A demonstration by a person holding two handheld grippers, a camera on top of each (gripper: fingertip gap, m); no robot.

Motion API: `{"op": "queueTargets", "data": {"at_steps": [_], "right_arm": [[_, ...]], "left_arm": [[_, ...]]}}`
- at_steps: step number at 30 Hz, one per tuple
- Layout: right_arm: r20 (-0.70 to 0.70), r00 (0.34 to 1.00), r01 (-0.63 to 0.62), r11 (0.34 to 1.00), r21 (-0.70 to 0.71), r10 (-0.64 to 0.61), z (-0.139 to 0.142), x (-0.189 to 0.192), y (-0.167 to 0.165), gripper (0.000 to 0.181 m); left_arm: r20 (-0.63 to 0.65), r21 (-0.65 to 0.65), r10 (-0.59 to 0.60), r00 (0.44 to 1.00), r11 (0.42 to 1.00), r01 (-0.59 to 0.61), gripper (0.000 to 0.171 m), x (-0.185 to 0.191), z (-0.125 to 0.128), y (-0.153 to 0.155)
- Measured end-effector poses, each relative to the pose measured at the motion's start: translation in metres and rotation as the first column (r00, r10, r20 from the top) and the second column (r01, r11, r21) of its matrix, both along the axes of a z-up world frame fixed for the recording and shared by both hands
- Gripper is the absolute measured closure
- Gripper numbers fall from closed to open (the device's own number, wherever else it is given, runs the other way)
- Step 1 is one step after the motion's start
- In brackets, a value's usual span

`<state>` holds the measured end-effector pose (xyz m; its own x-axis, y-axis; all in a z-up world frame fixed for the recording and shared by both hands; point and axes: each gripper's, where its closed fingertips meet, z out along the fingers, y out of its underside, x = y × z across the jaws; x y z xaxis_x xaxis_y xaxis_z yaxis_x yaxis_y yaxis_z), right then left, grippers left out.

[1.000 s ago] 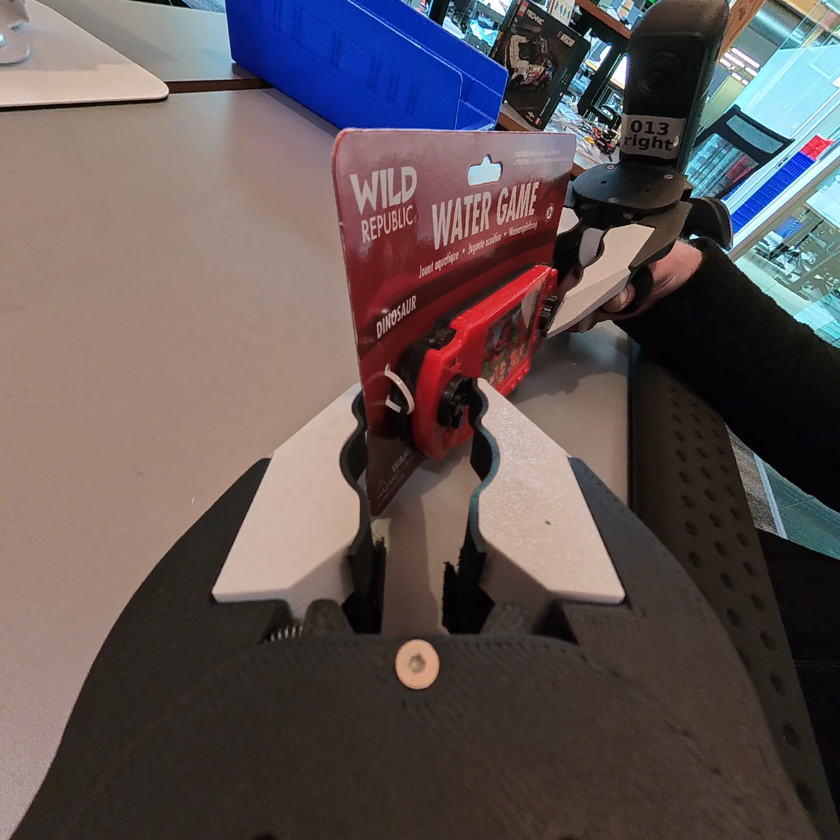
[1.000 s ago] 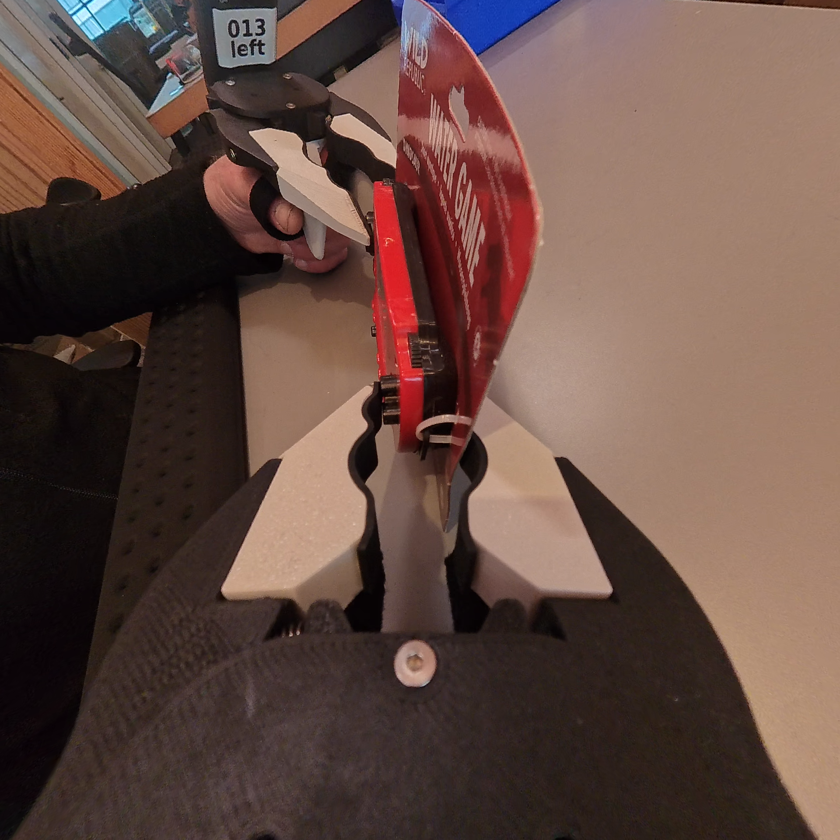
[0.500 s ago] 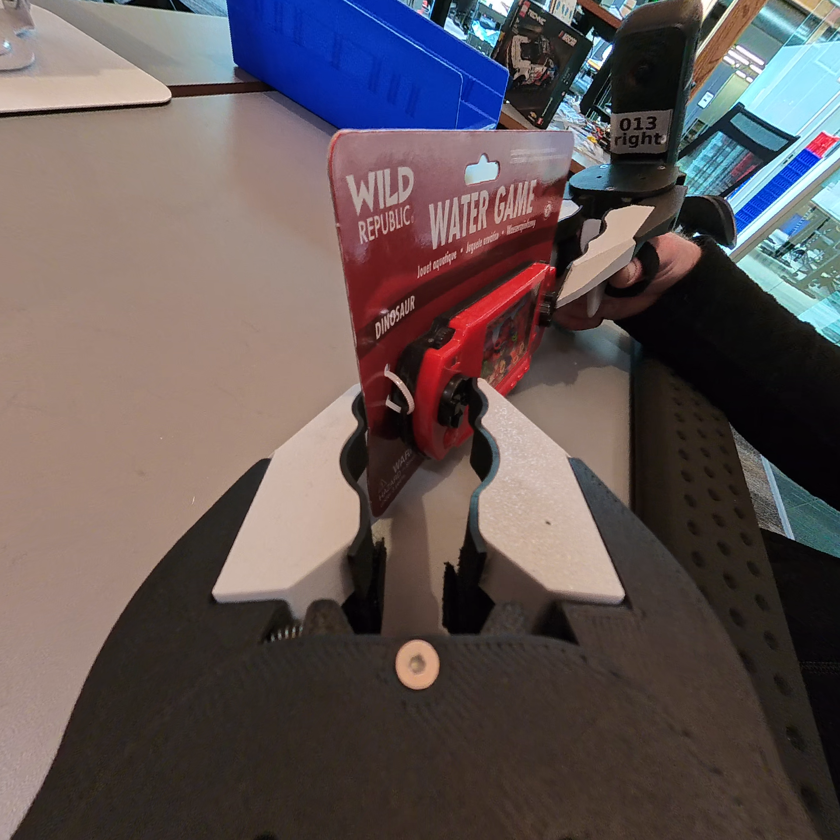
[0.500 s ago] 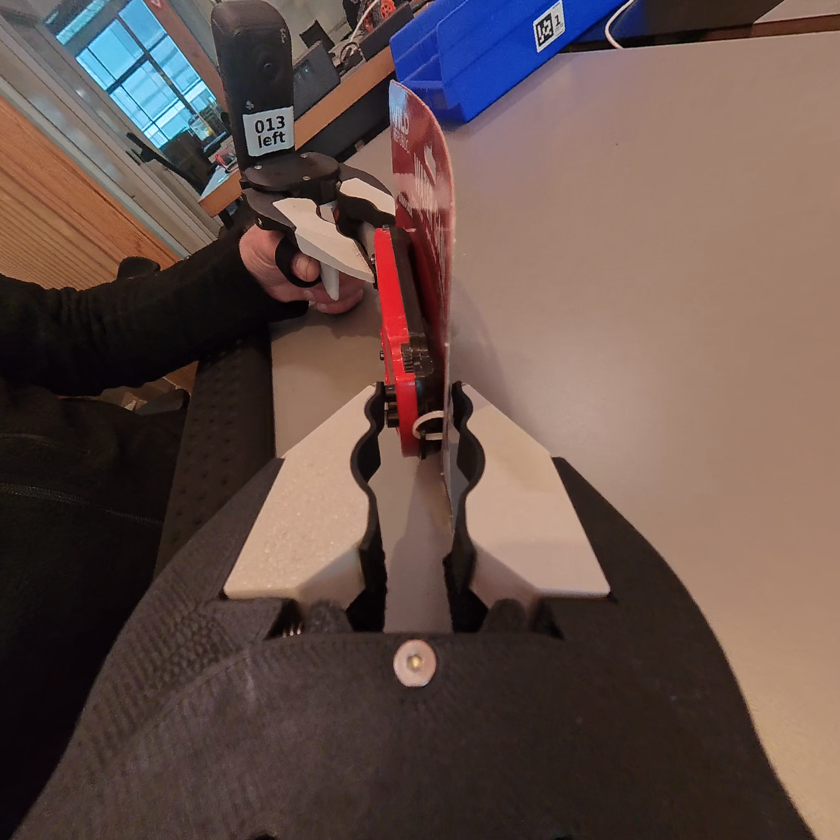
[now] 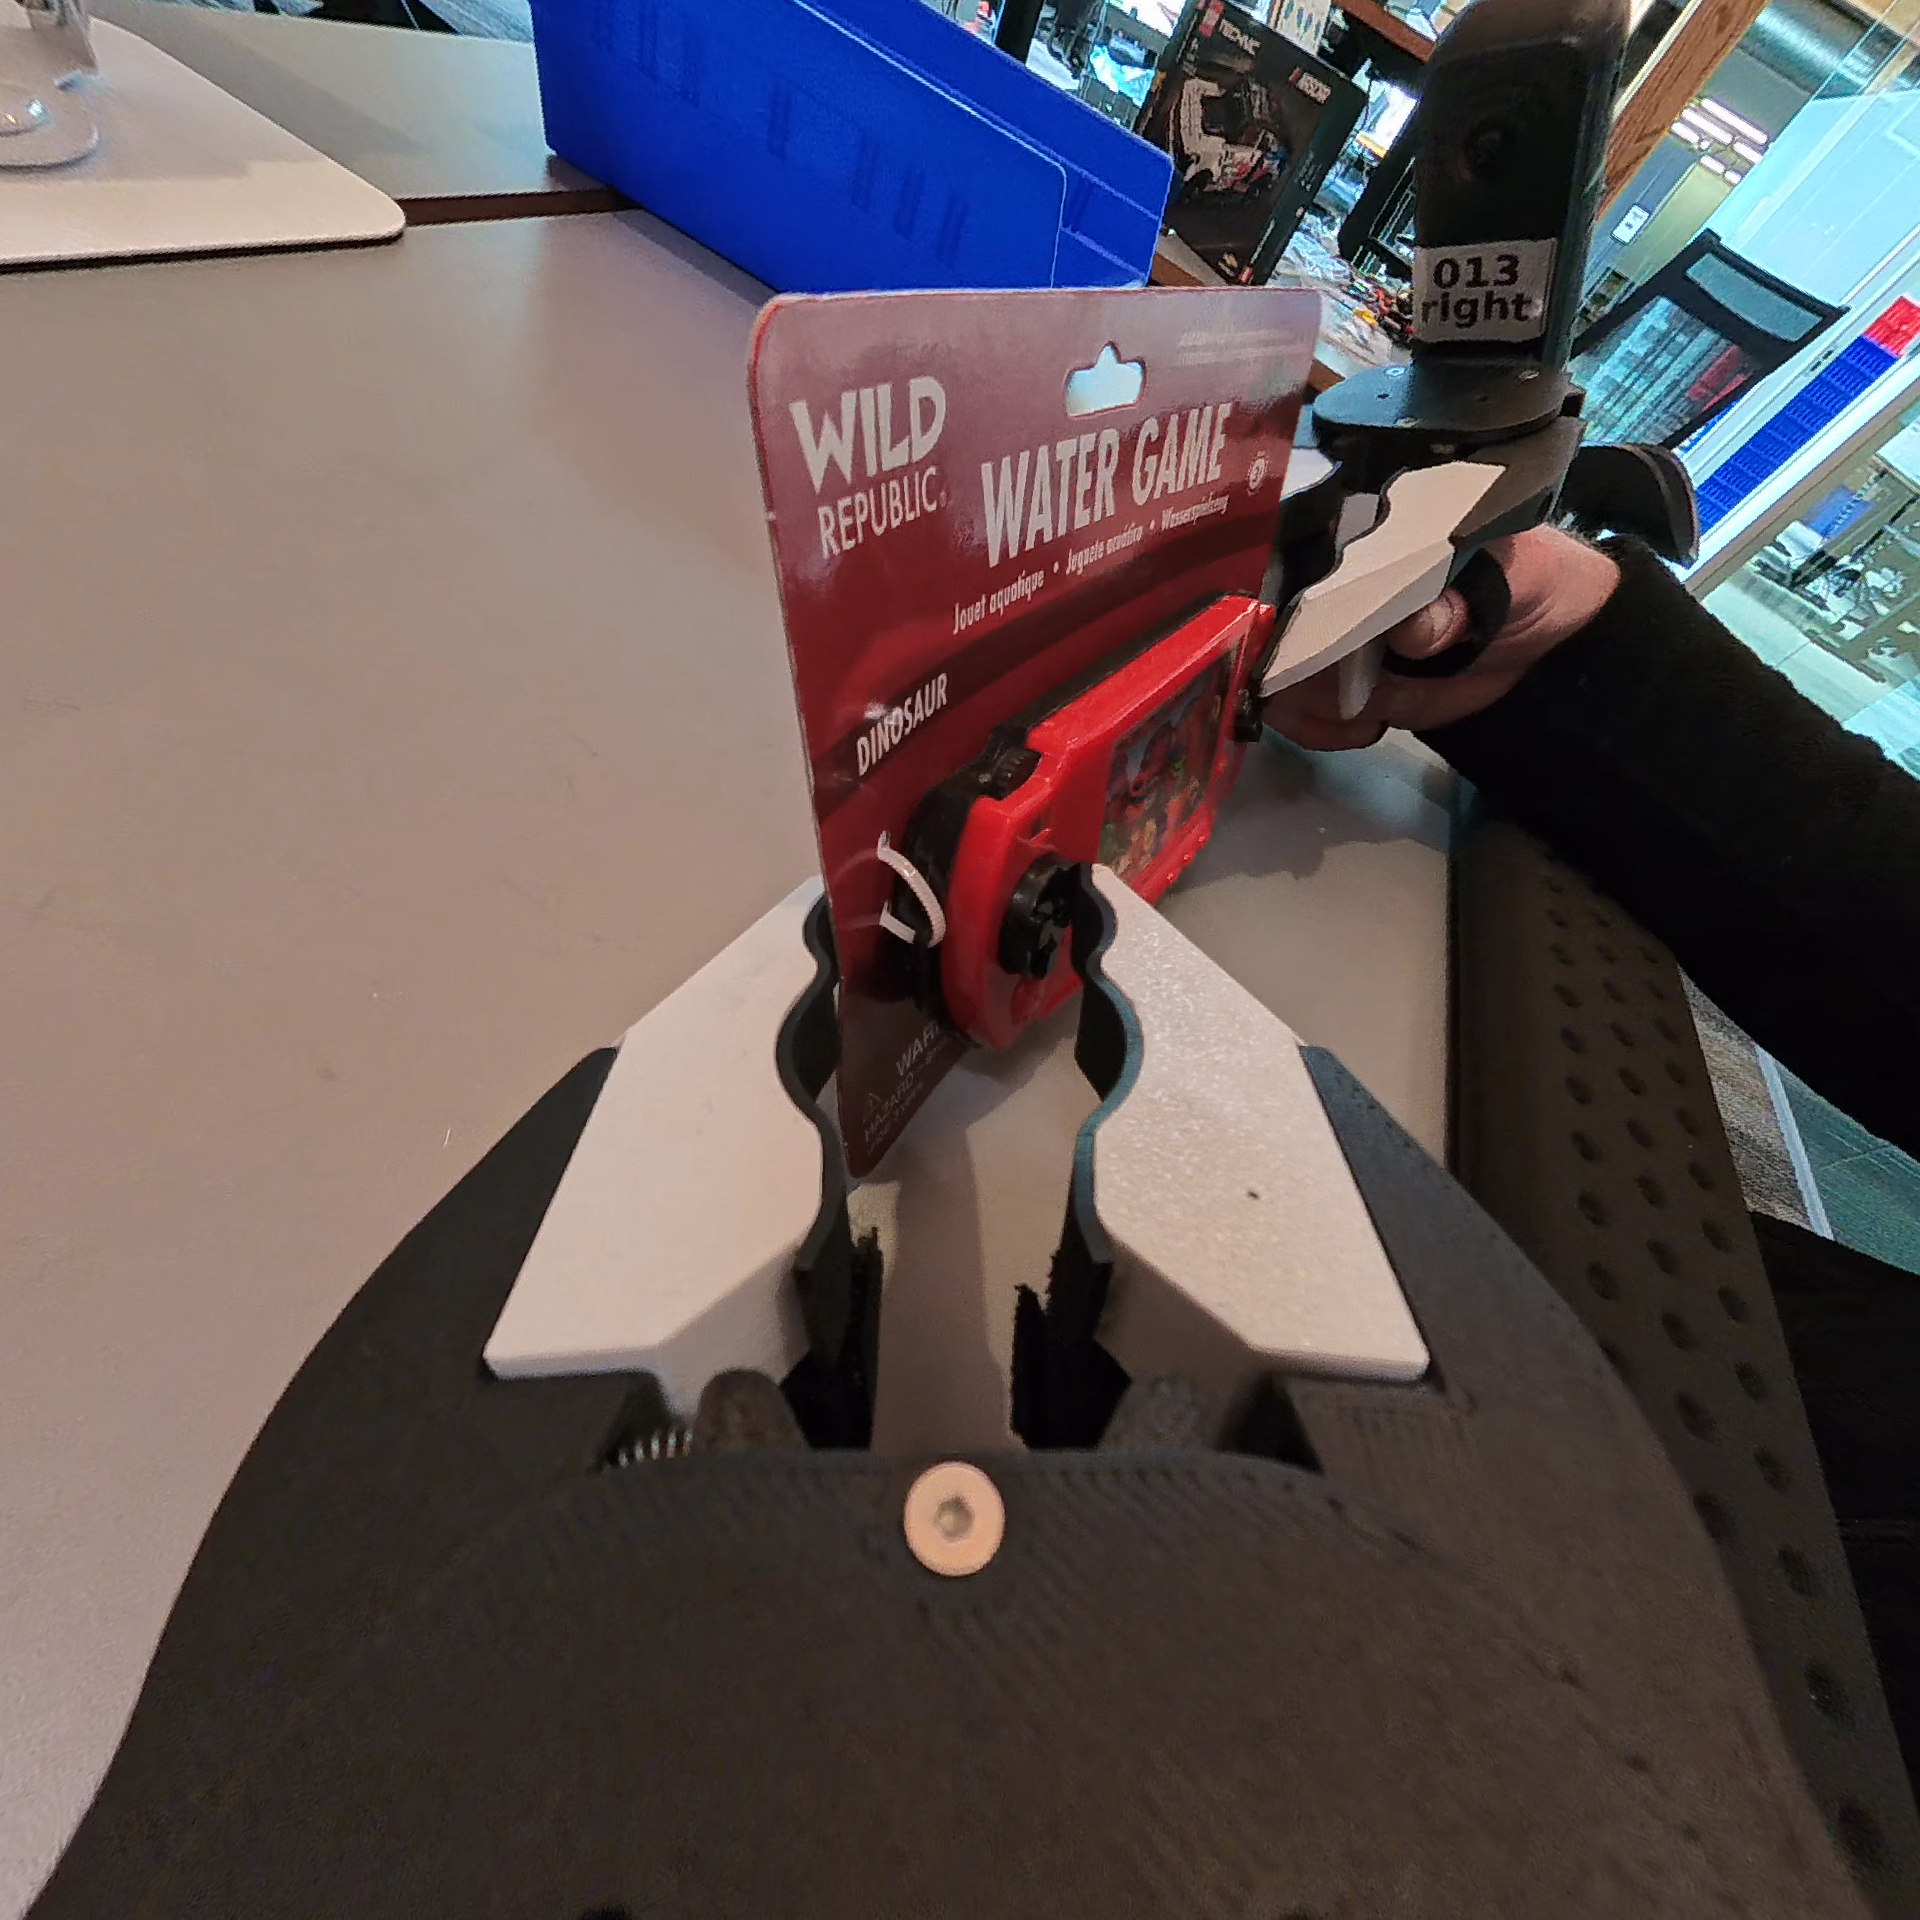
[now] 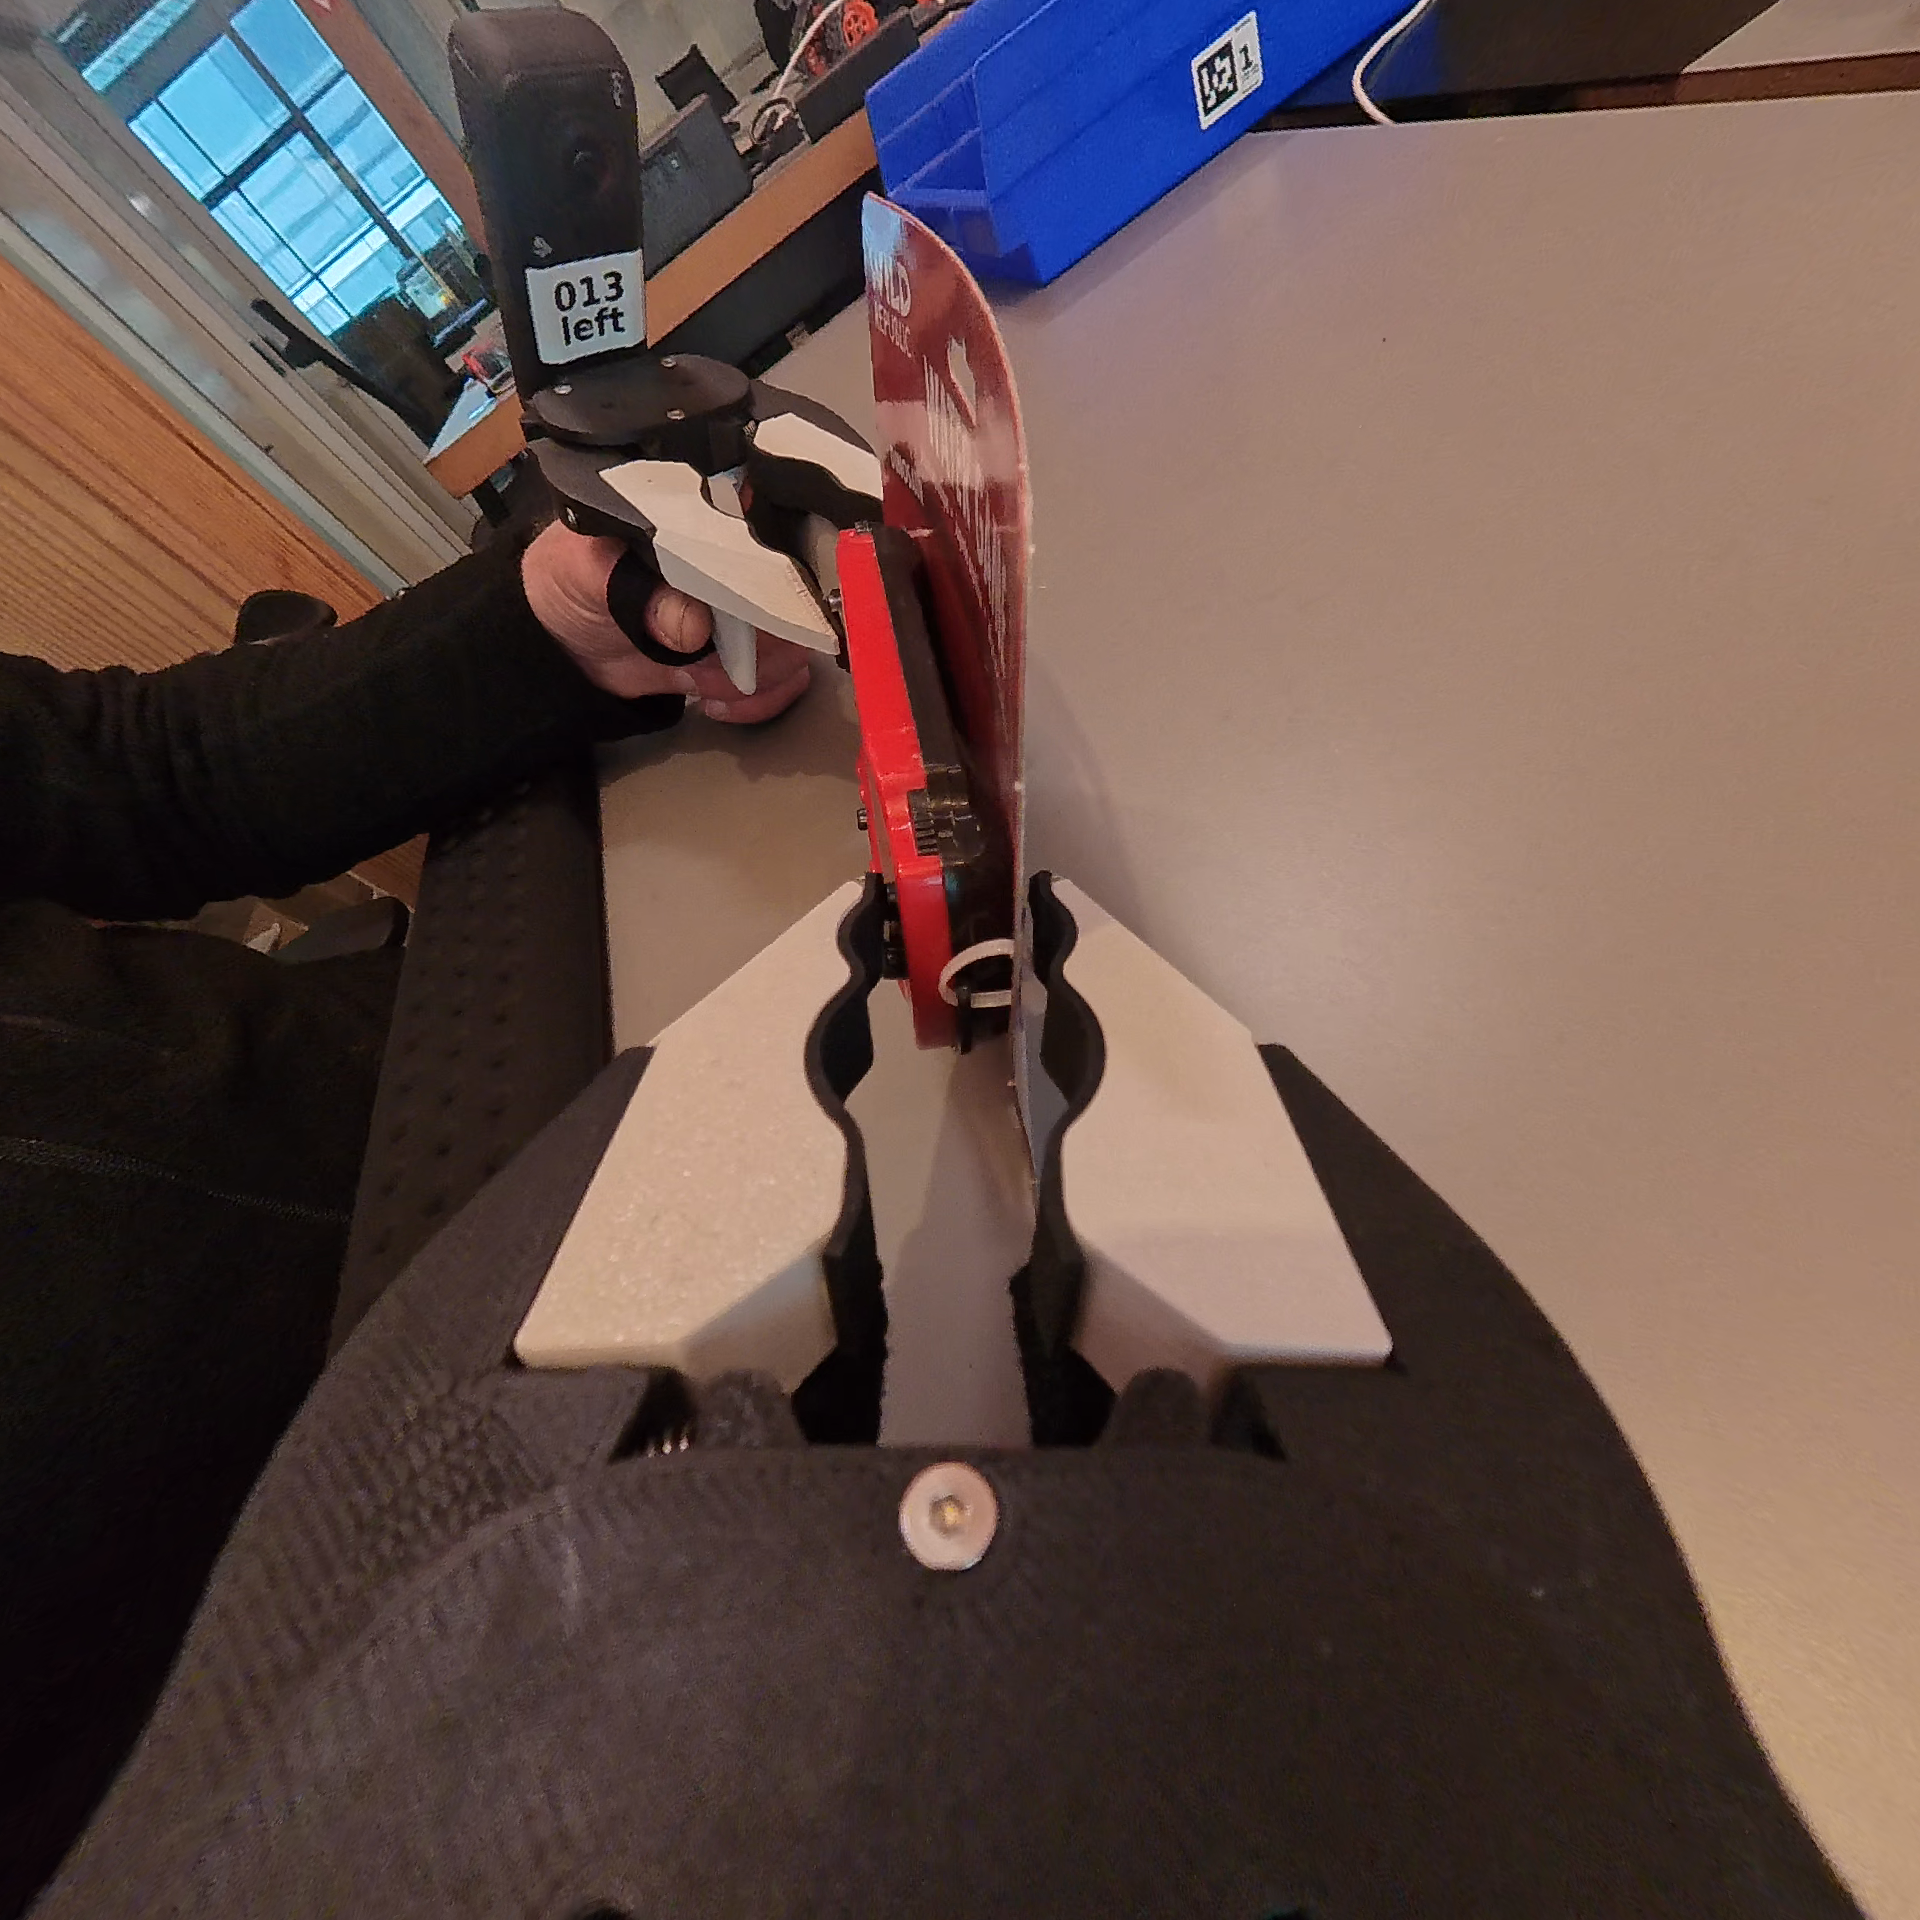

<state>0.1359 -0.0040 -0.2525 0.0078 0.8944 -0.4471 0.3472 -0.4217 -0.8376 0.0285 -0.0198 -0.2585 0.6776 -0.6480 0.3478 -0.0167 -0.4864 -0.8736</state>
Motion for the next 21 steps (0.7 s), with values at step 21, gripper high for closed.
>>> {"op": "queueTargets", "data": {"at_steps": [21], "right_arm": [[-0.005, 1.0, -0.019, 1.0, -0.001, 0.019, 0.0008, 0.0004, -0.0023, 0.156]], "left_arm": [[0.0, -0.003, 0.0, 1.0, 1.0, 0.0, 0.13, 0.0007, -0.0001, -0.0004]]}}
